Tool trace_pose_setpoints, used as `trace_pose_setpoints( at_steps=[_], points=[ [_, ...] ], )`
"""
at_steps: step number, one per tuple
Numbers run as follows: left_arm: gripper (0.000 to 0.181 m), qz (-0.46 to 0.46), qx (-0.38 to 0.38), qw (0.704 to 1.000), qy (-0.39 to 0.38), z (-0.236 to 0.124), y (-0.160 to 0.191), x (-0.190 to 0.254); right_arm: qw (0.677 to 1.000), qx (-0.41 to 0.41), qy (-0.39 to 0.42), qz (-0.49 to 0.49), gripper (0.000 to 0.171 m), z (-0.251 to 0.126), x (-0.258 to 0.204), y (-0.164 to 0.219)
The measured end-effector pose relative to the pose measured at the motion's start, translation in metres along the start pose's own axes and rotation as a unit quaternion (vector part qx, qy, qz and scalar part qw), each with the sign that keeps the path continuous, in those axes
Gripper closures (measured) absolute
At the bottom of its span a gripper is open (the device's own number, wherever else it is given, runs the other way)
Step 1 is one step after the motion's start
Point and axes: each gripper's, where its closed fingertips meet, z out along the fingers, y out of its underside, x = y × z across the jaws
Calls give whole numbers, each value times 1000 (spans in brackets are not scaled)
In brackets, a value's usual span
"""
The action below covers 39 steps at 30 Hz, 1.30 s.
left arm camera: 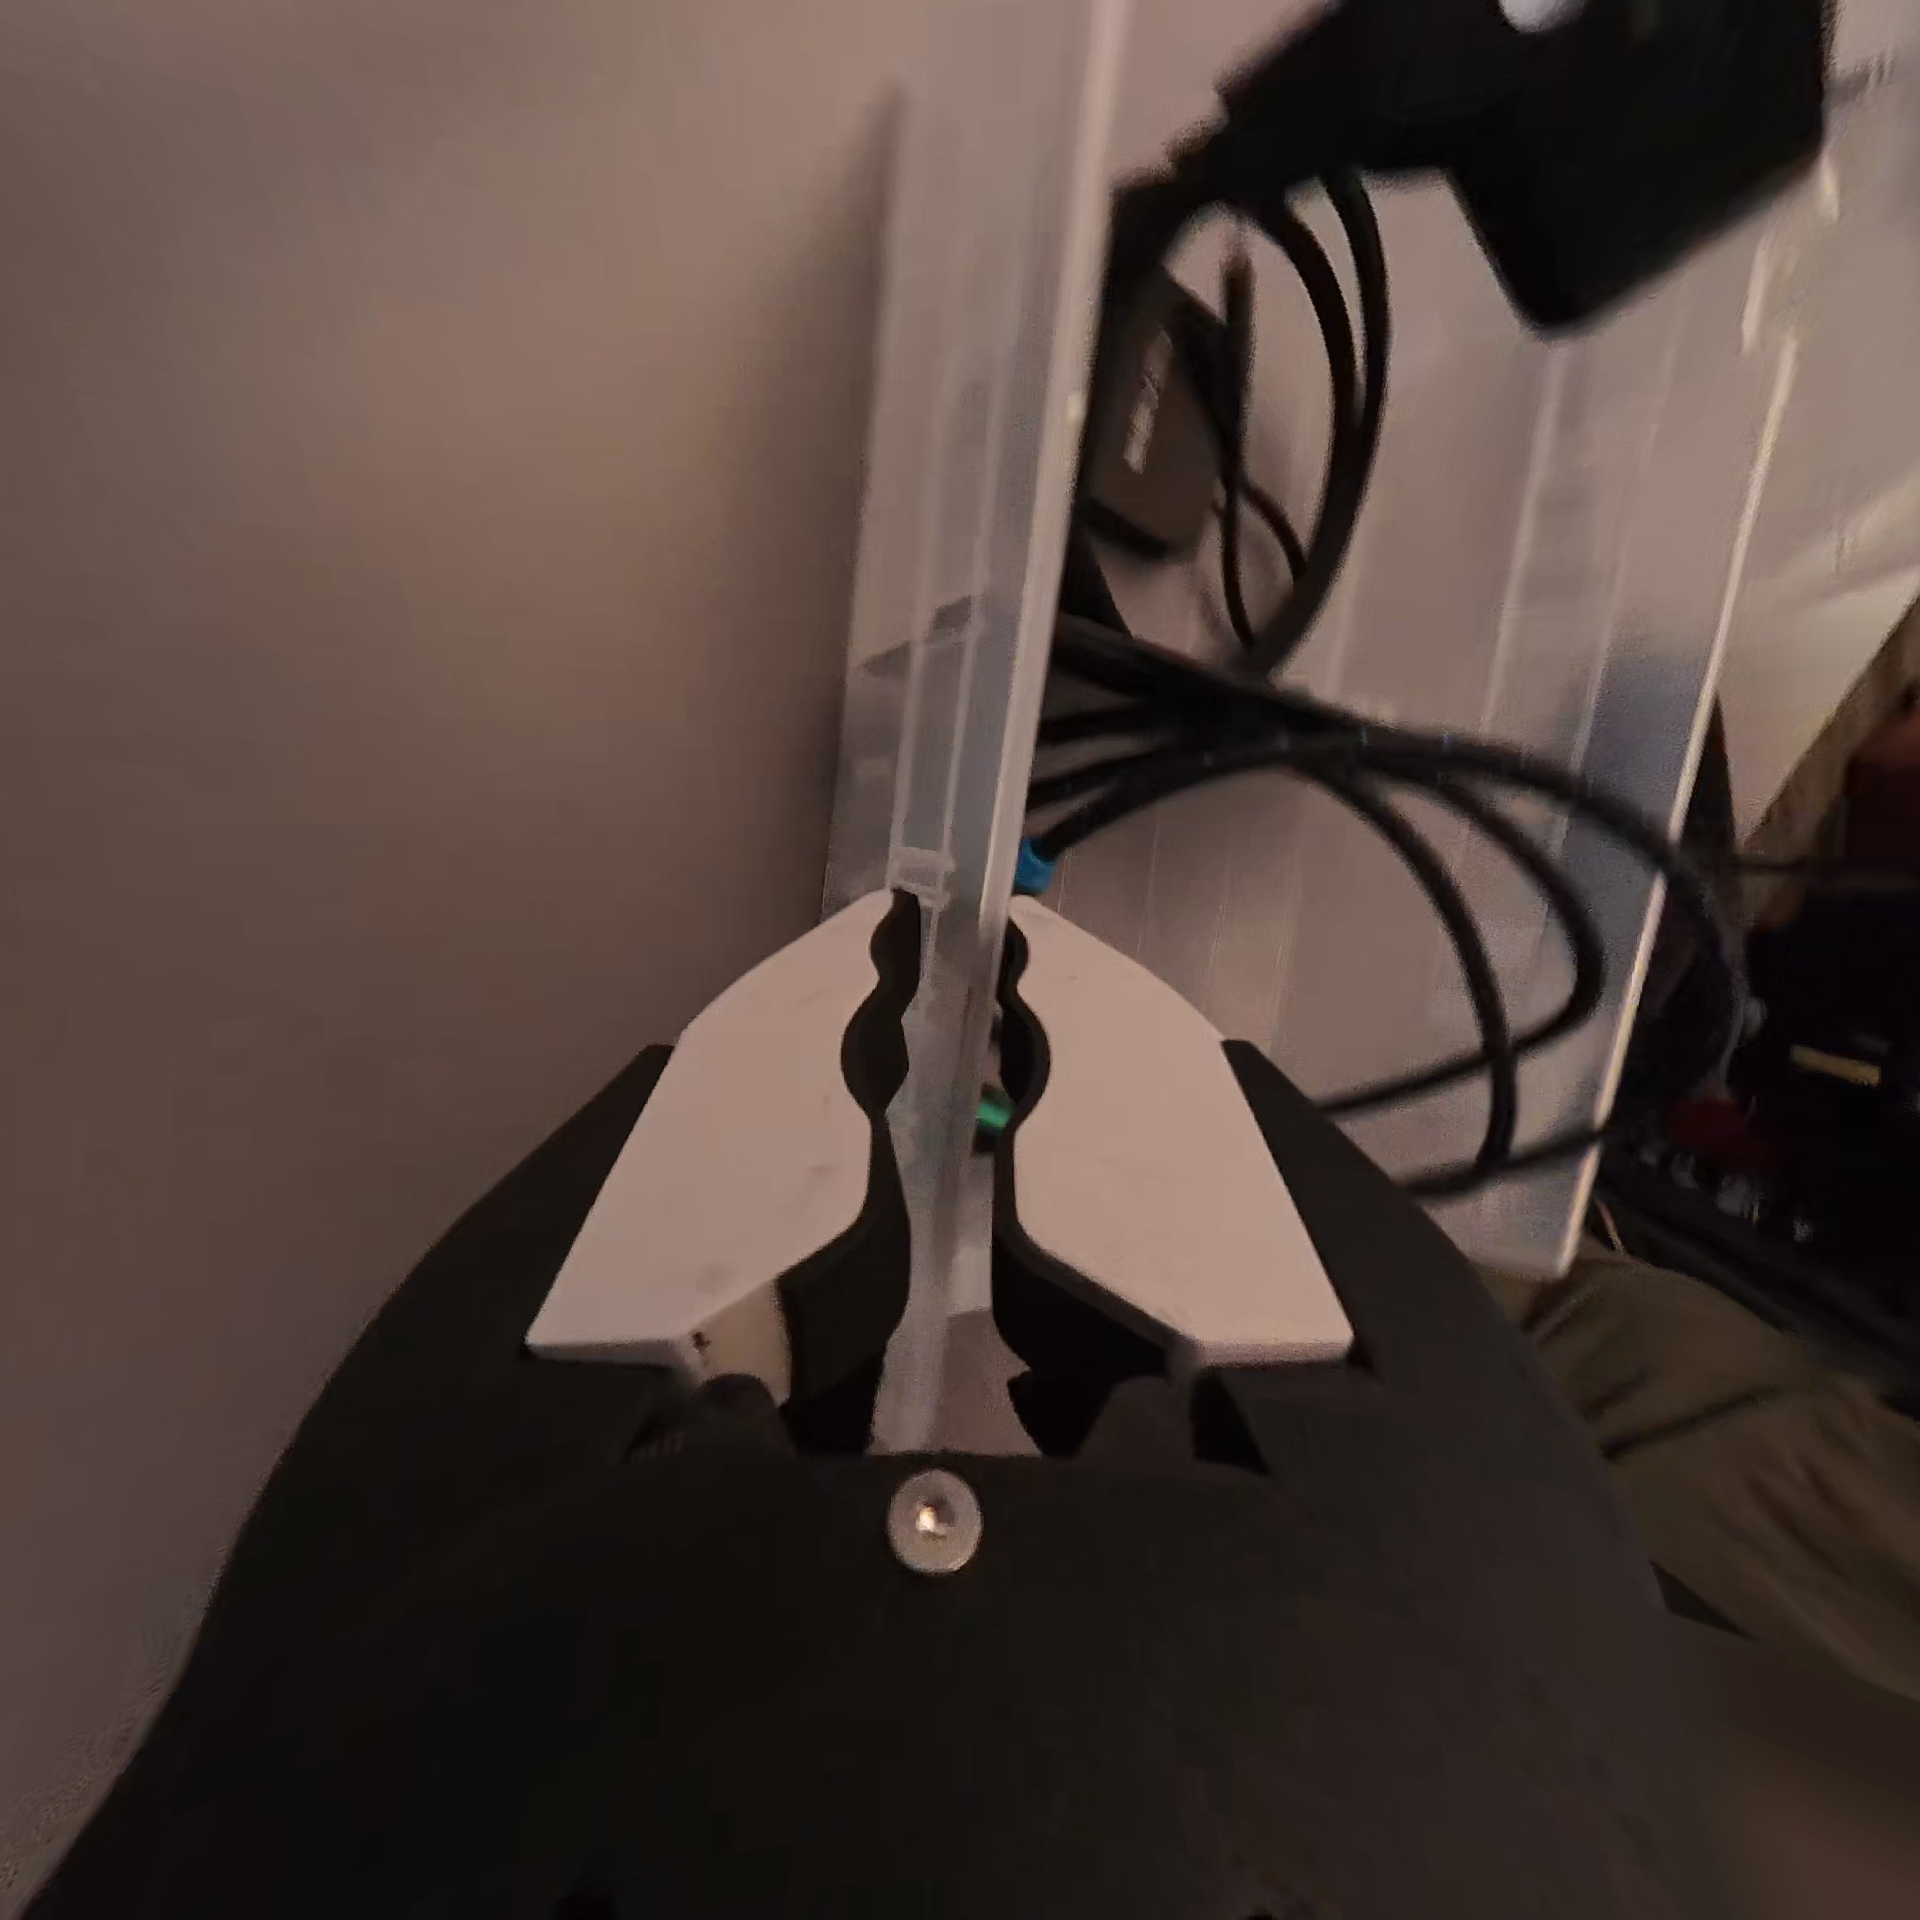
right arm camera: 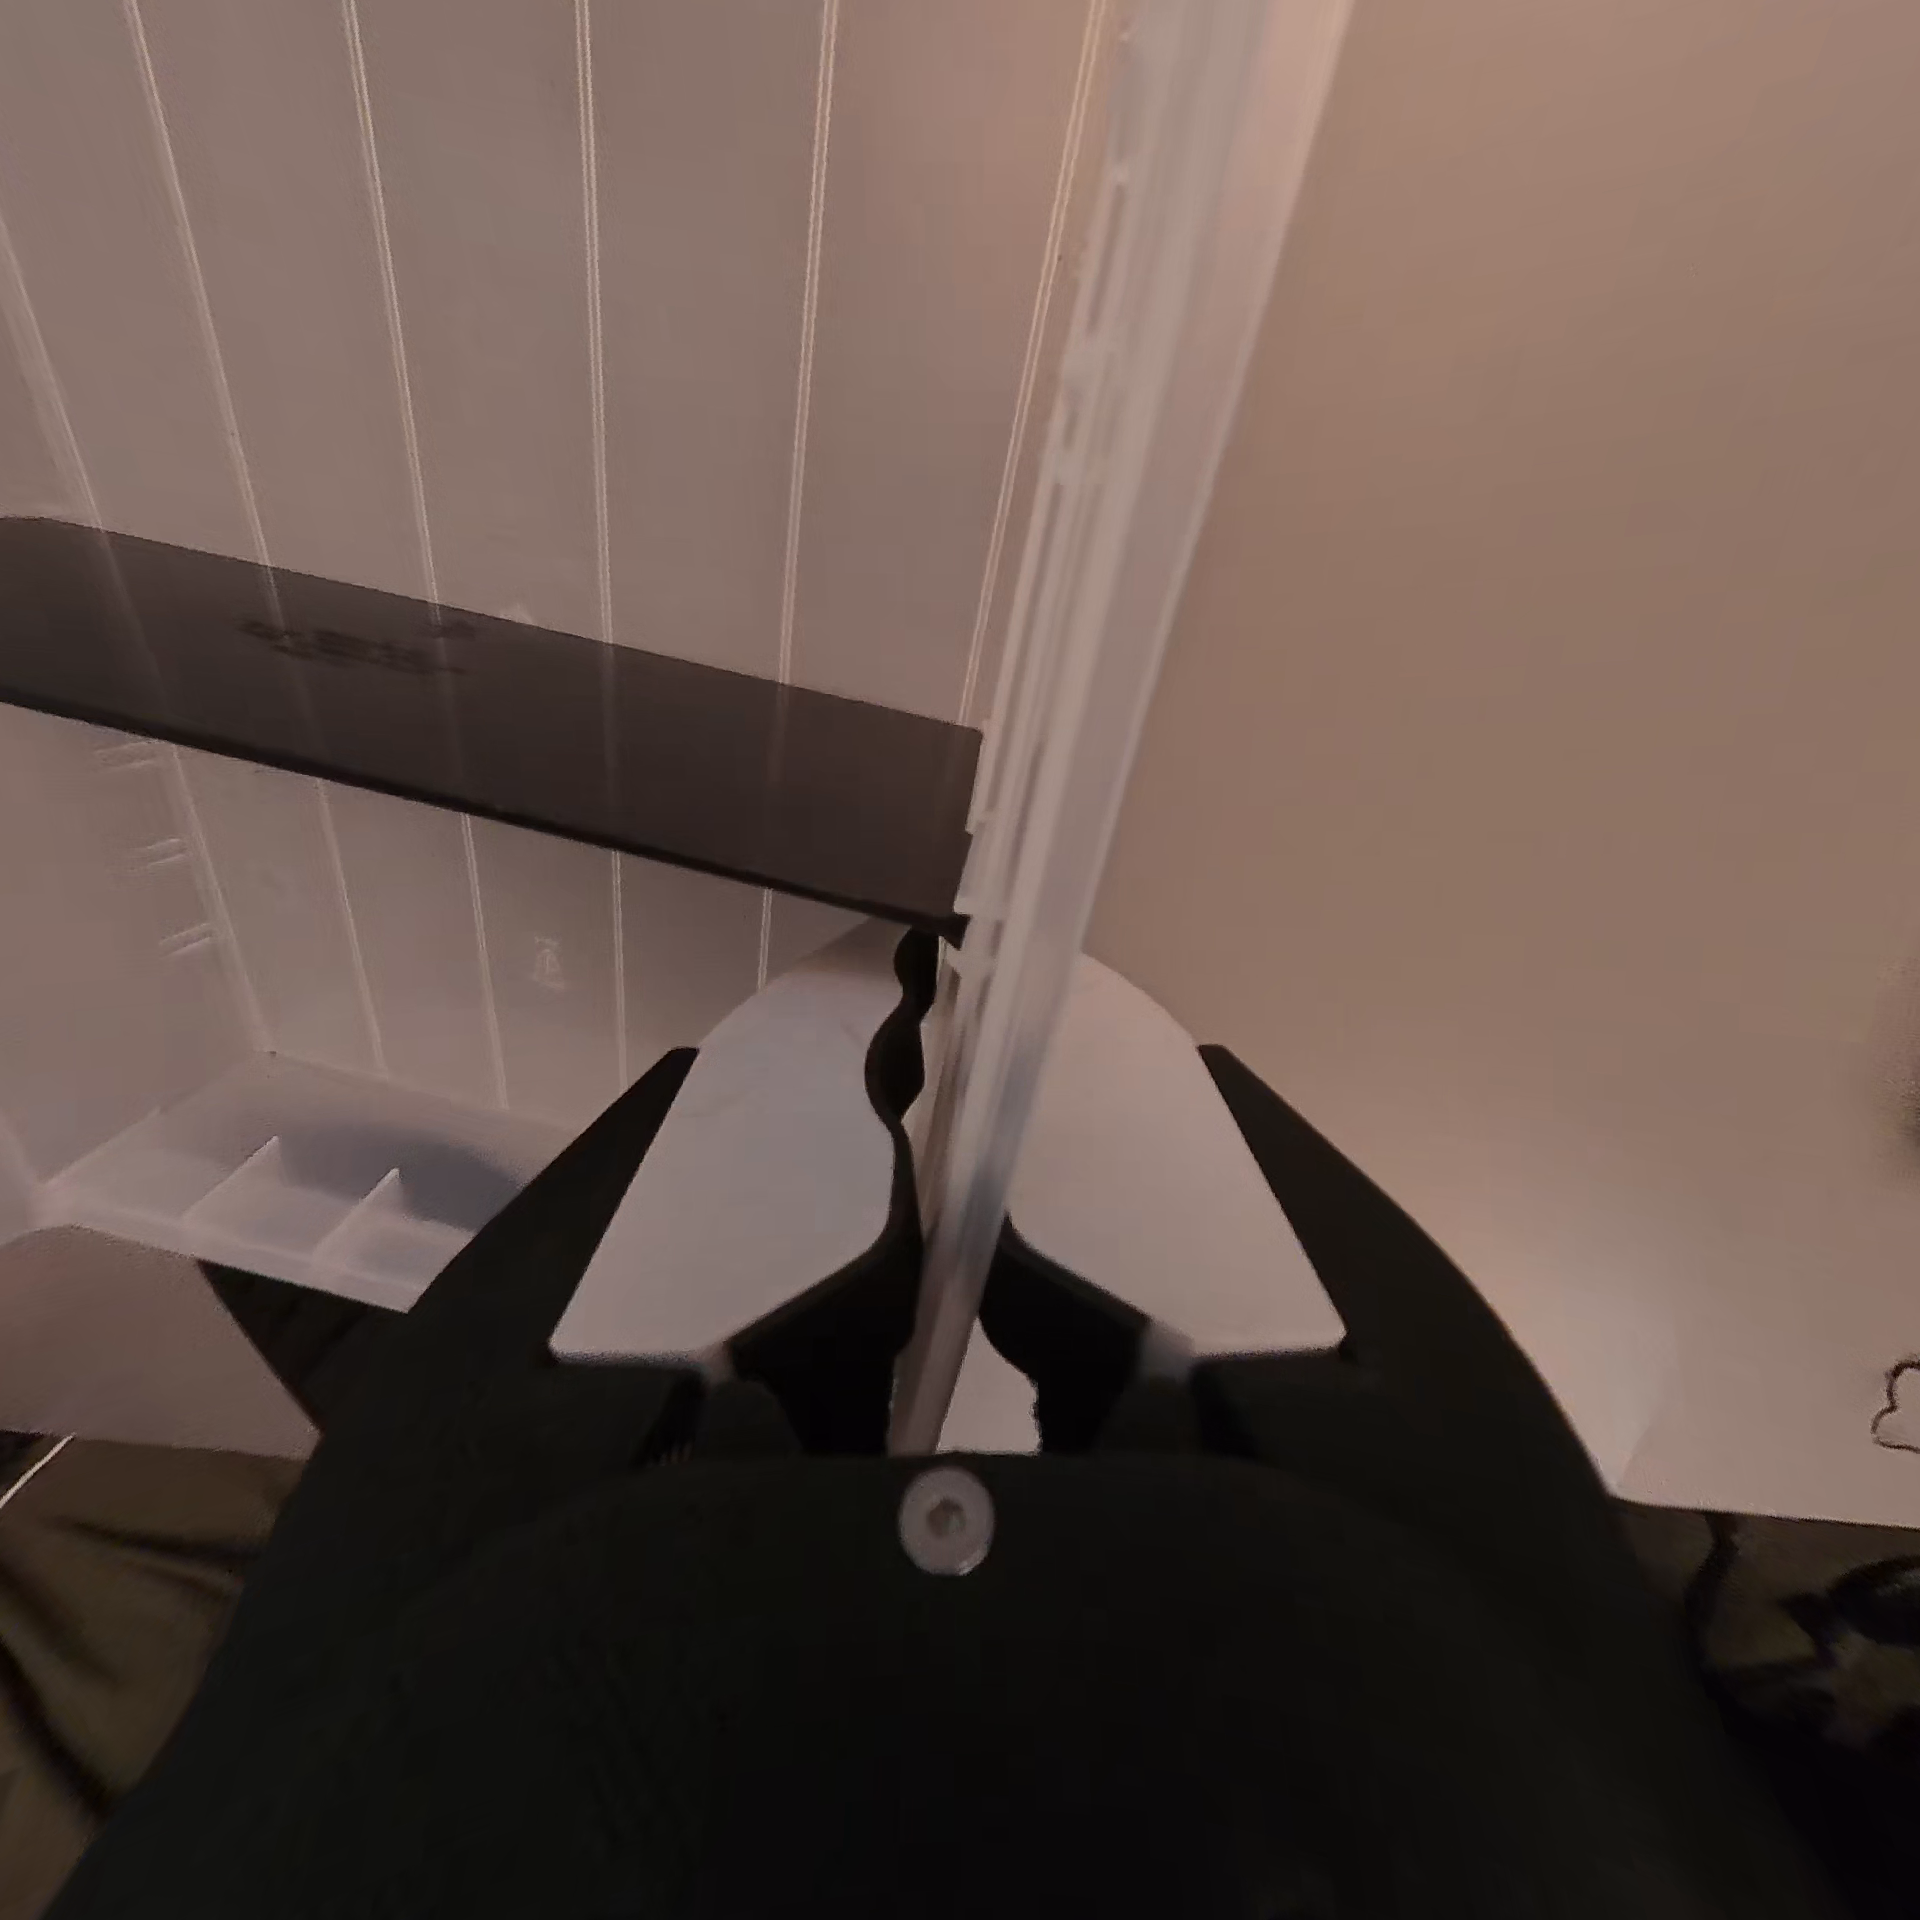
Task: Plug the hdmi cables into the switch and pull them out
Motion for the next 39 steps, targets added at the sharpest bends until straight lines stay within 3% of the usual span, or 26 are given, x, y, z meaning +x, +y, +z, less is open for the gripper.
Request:
trace_pose_setpoints(
  at_steps=[5, 10, 20, 25, 39],
  points=[
    [160, -49, 27, 997, -61, -55, 36, -70, 1000, -12, -7, -21, 166, 13, -22, -12],
    [166, -141, 68, 987, -45, -100, 83, -111, 999, -26, -12, -33, 165, 15, -24, -16],
    [161, -314, 234, 919, -42, -182, 166, -190, 998, -41, -12, -52, 165, 12, -8, -3],
    [161, -344, 257, 901, -58, -195, 185, -199, 998, -47, -3, -40, 166, 10, 5, -6],
    [162, -358, 282, 888, -61, -200, 184, -206, 998, -38, -5, -40, 166, 11, 2, -7]
  ],
)
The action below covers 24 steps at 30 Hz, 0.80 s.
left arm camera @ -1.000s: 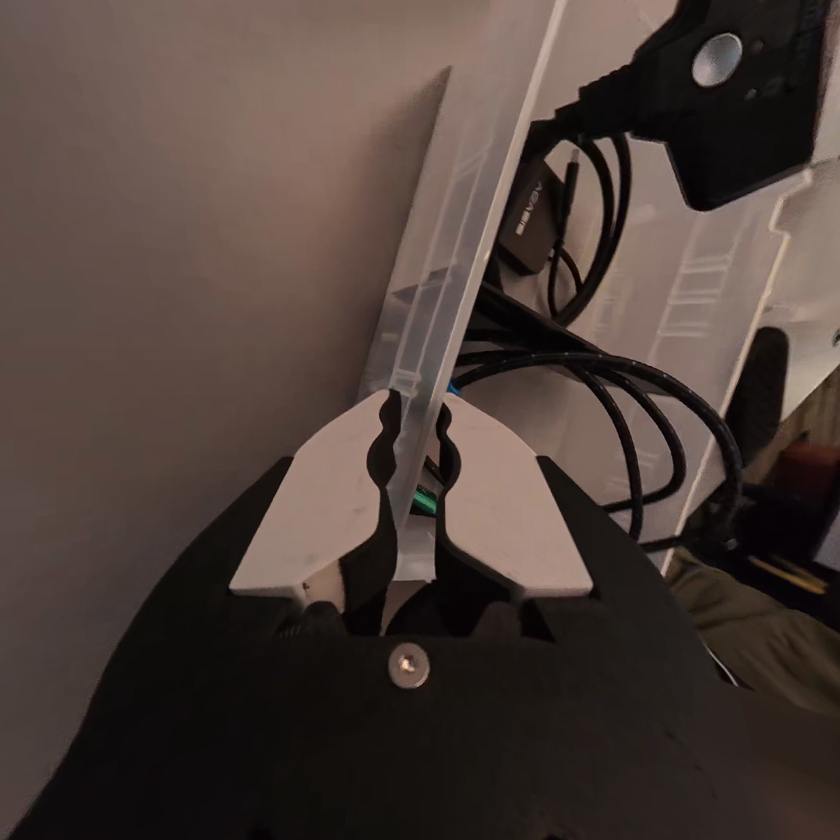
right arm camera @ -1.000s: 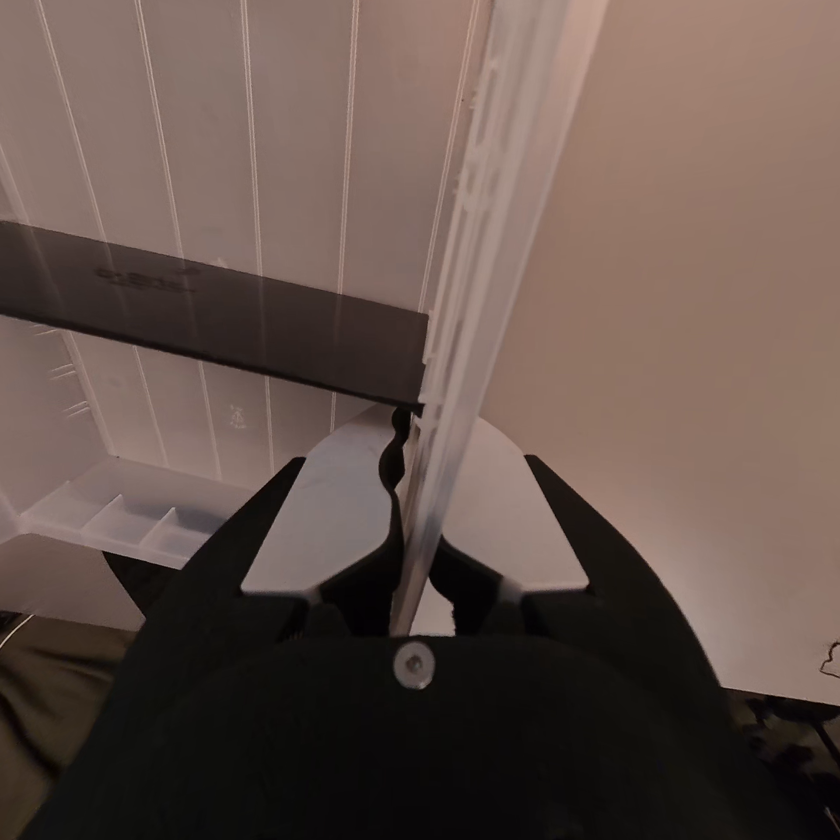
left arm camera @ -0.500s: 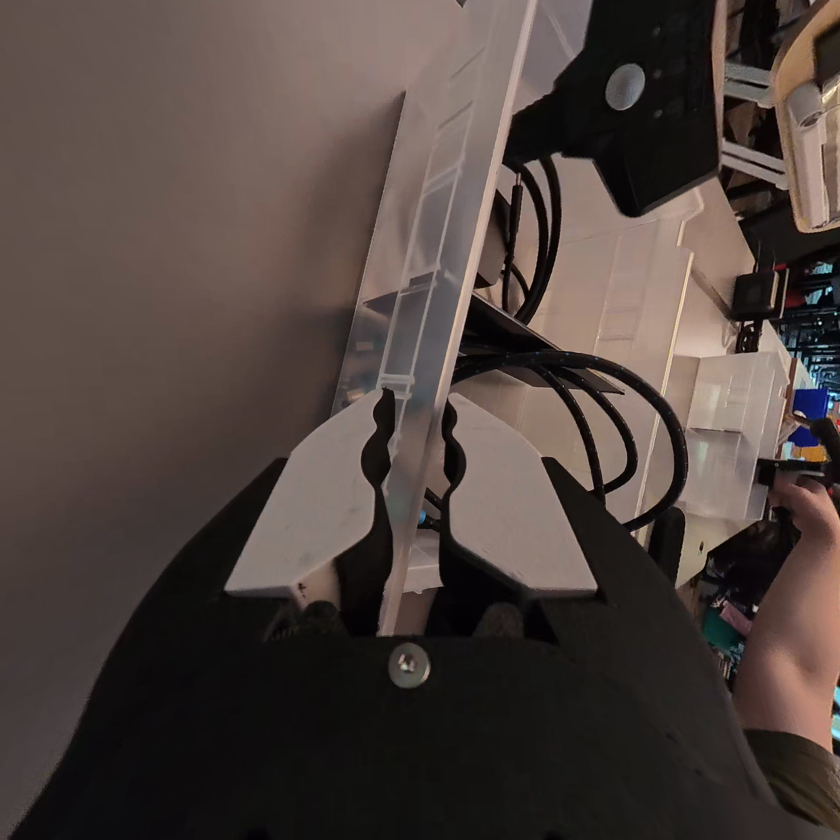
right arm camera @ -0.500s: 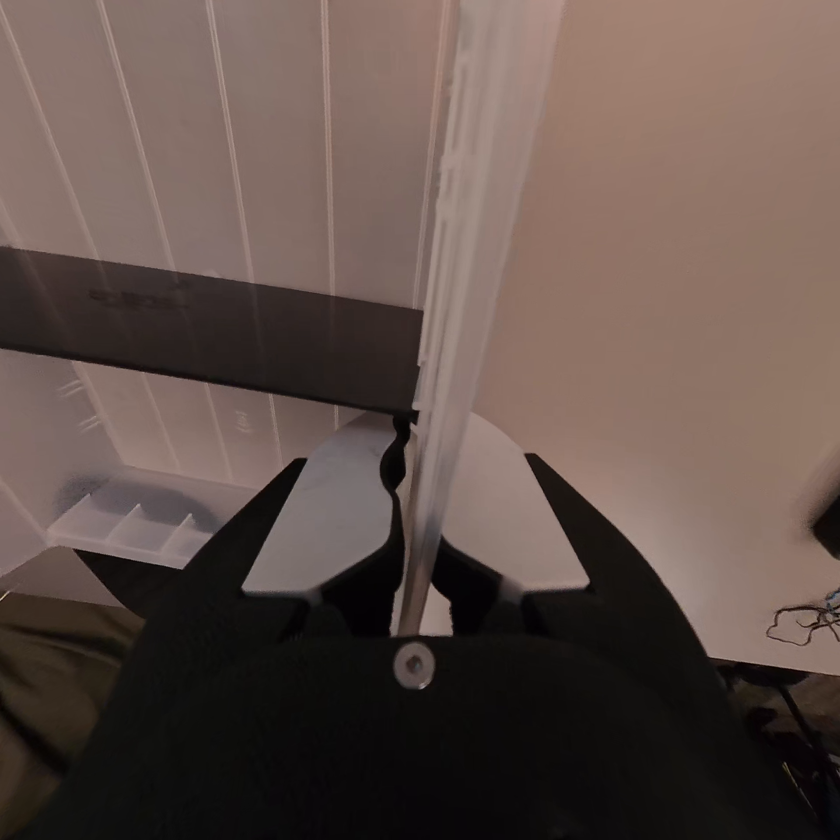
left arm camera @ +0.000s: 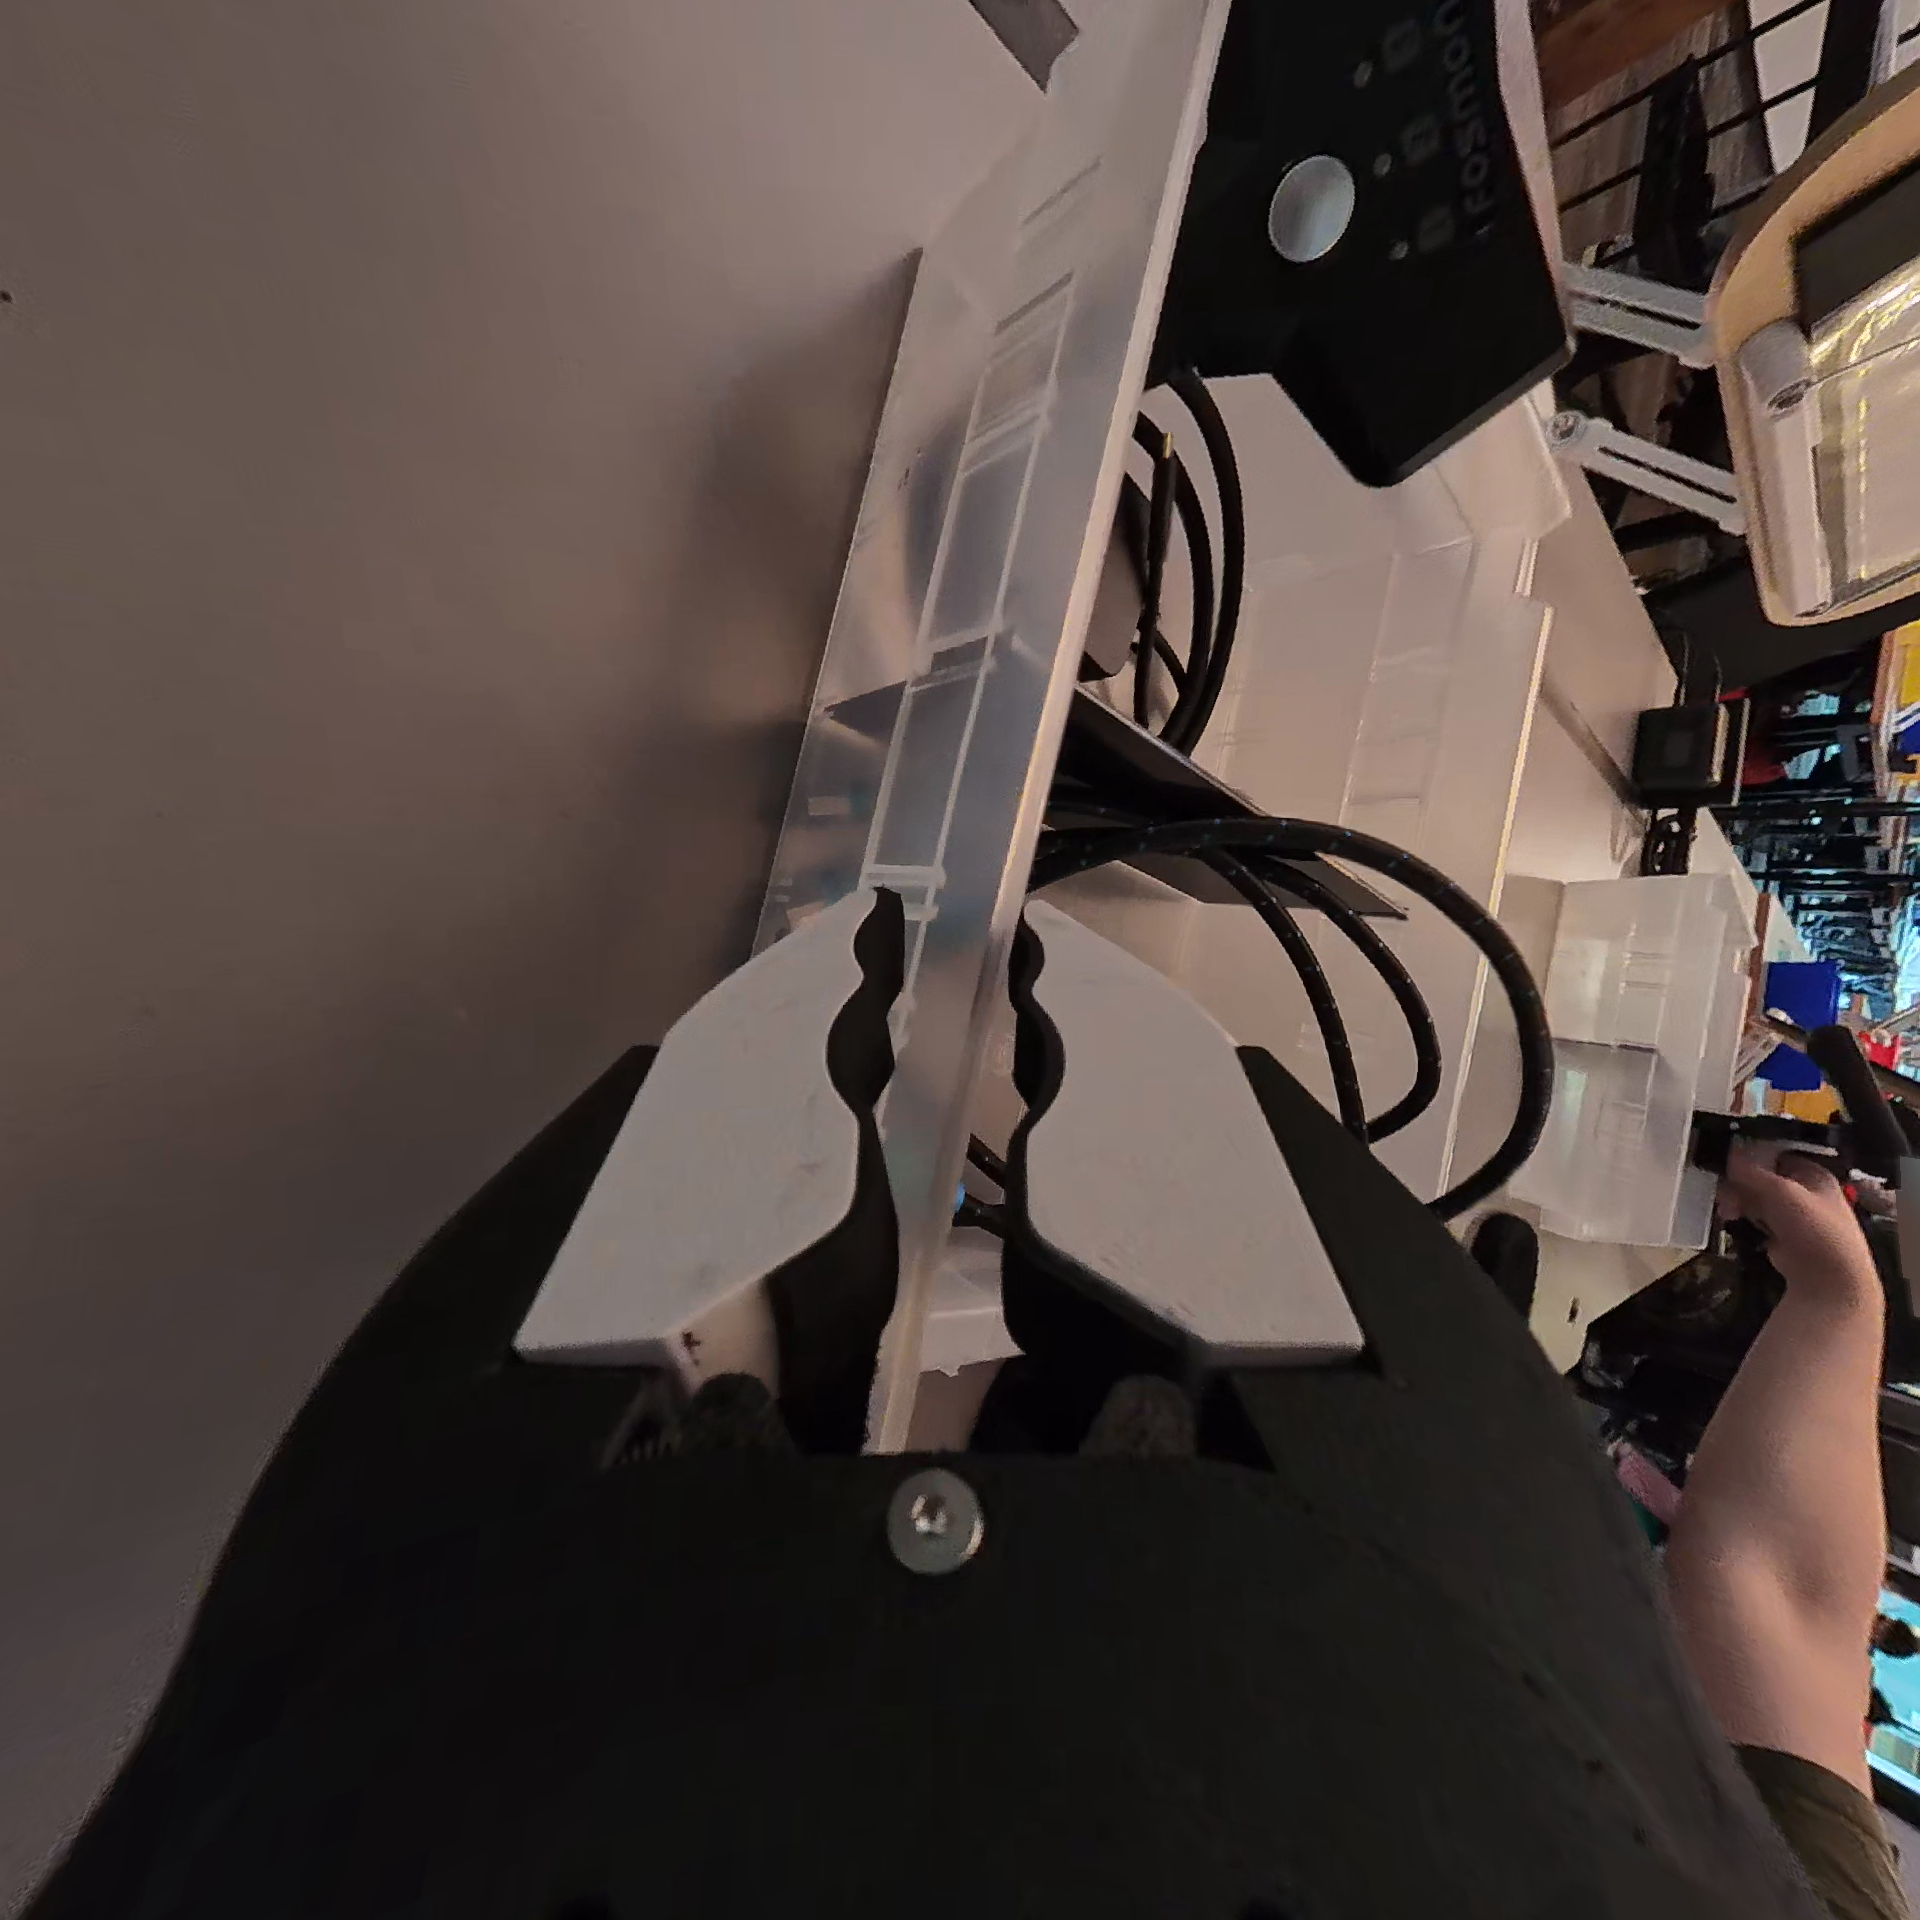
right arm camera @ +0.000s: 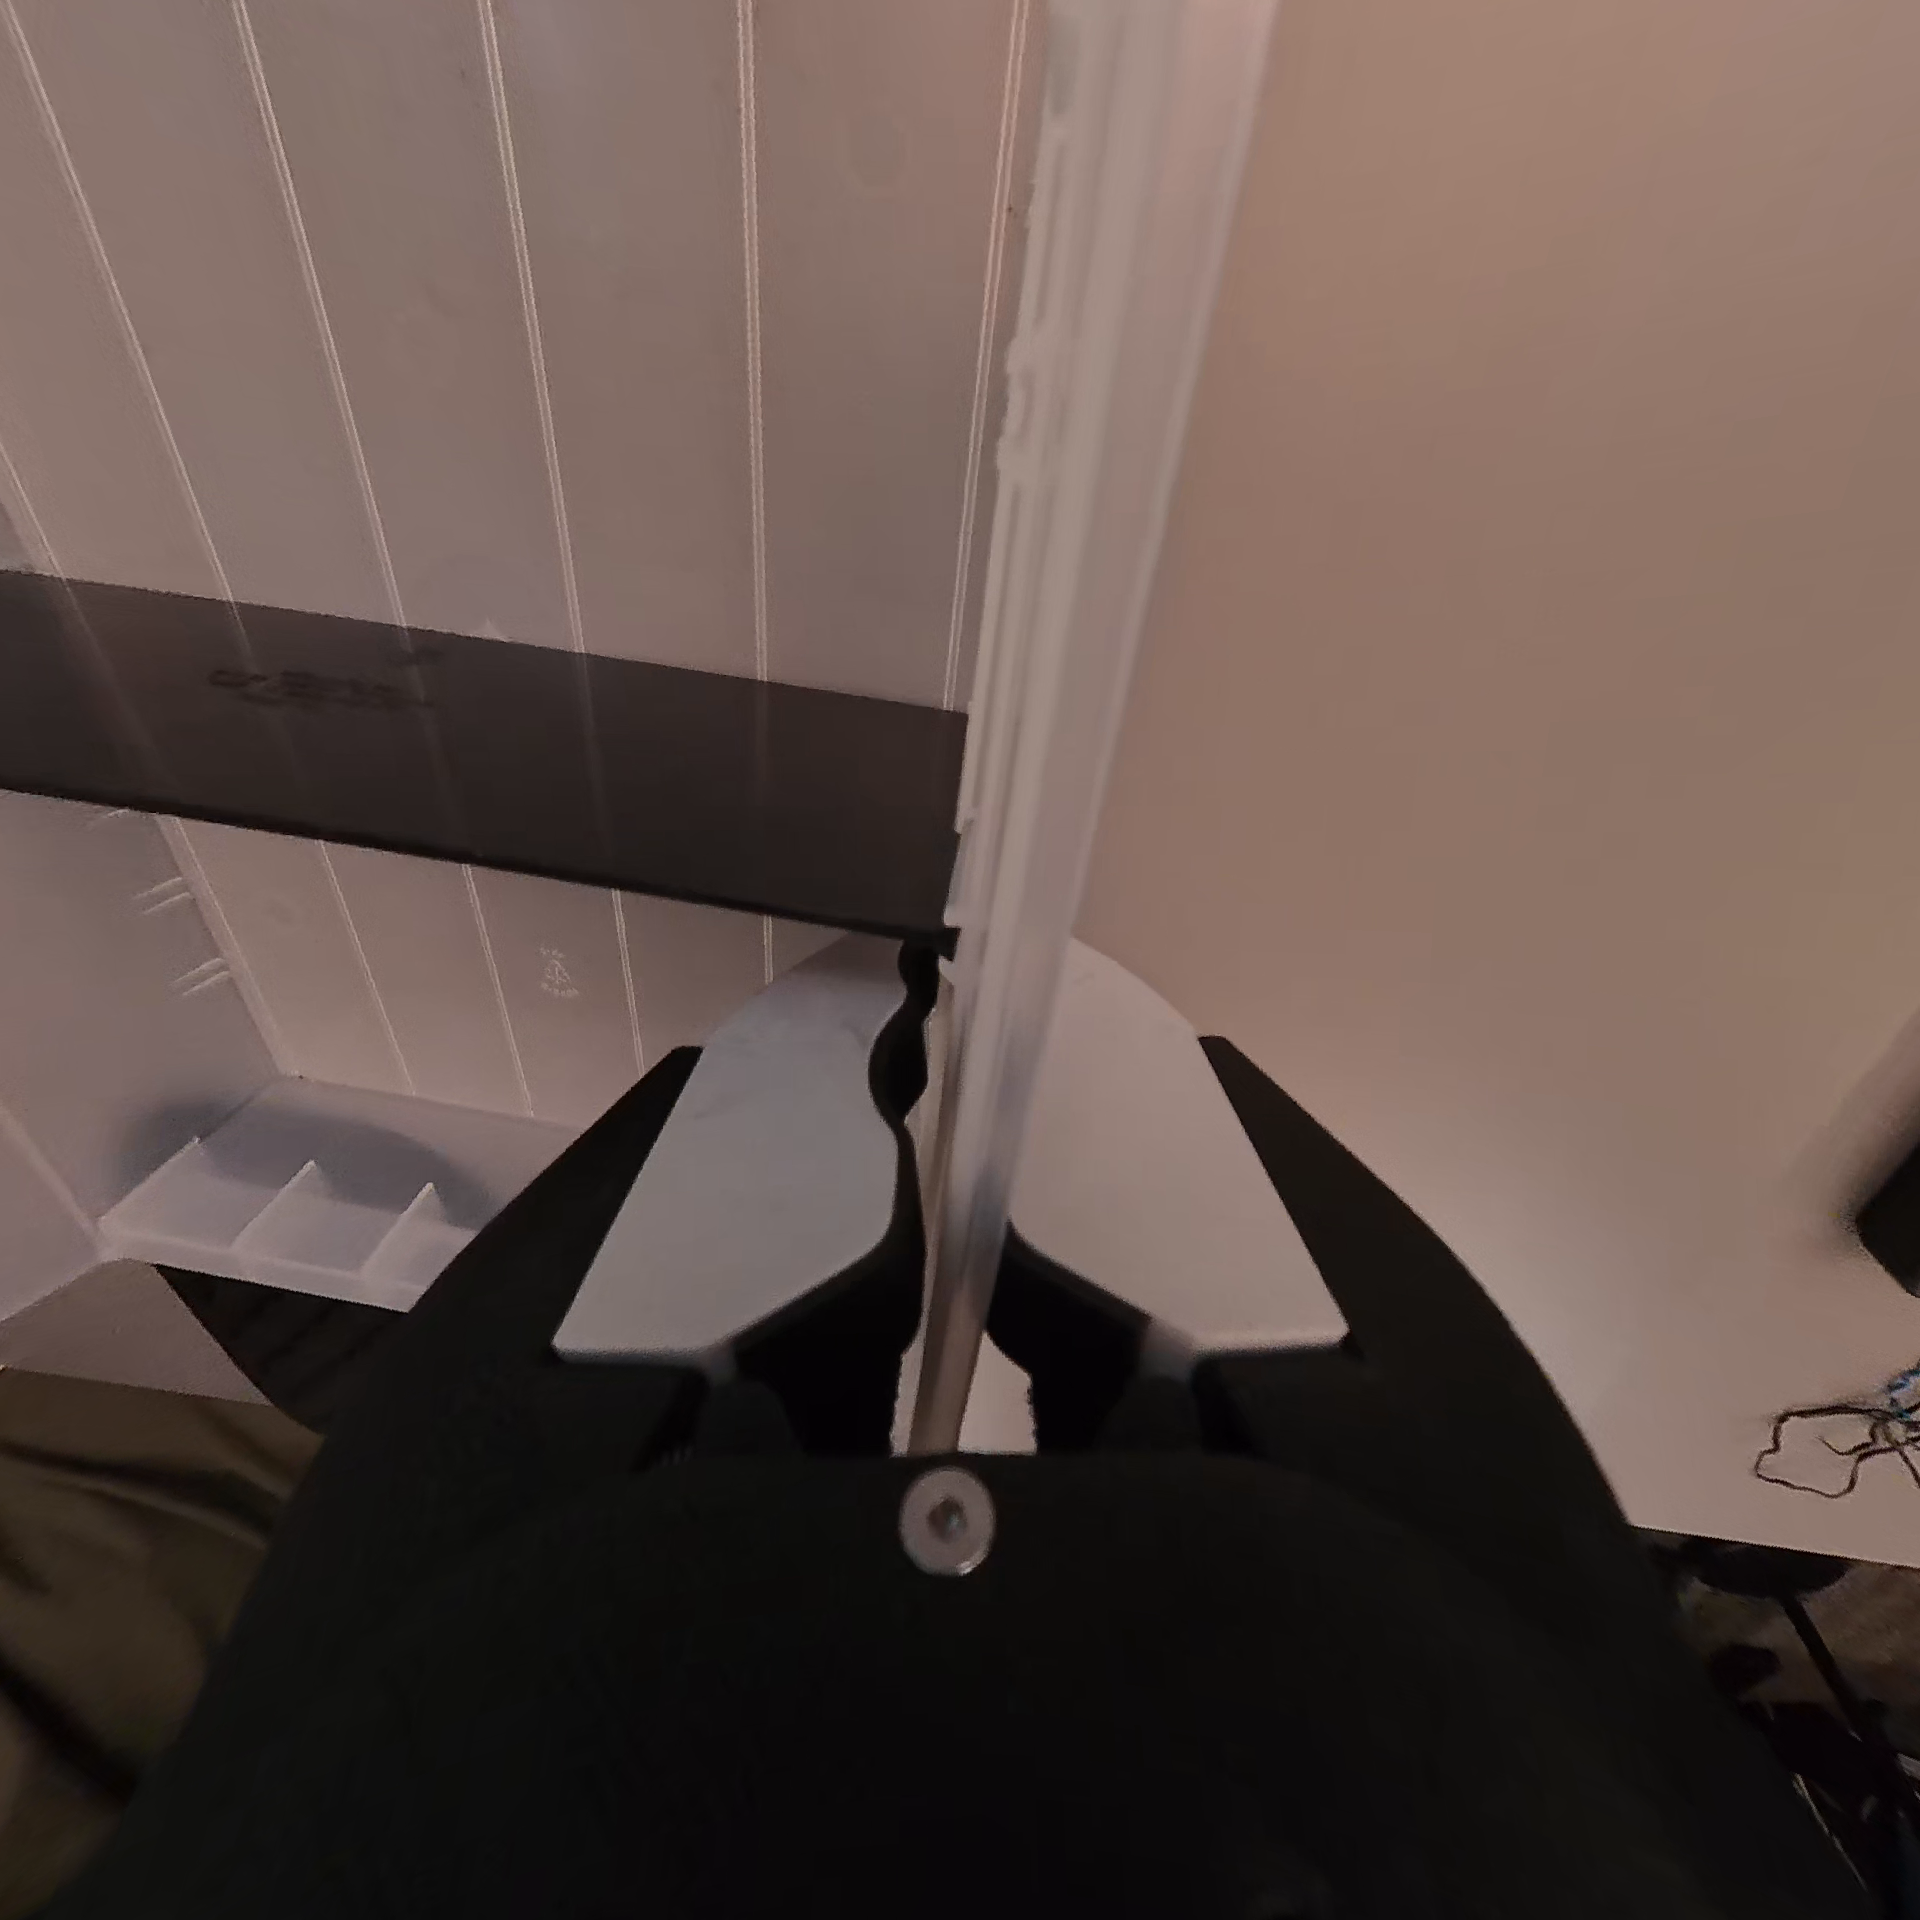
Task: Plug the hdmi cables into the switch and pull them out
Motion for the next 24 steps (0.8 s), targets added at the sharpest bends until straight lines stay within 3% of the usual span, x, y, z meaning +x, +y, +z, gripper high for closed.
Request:
trace_pose_setpoints(
  at_steps=[20, 24],
  points=[
    [160, -19, -45, 999, 11, -10, 22, 5, 1000, -7, 5, 3, 166, 0, -1, -8],
    [161, -27, -22, 999, 19, -15, 14, 9, 1000, -1, 8, 7, 163, 0, 0, -6]
  ],
)
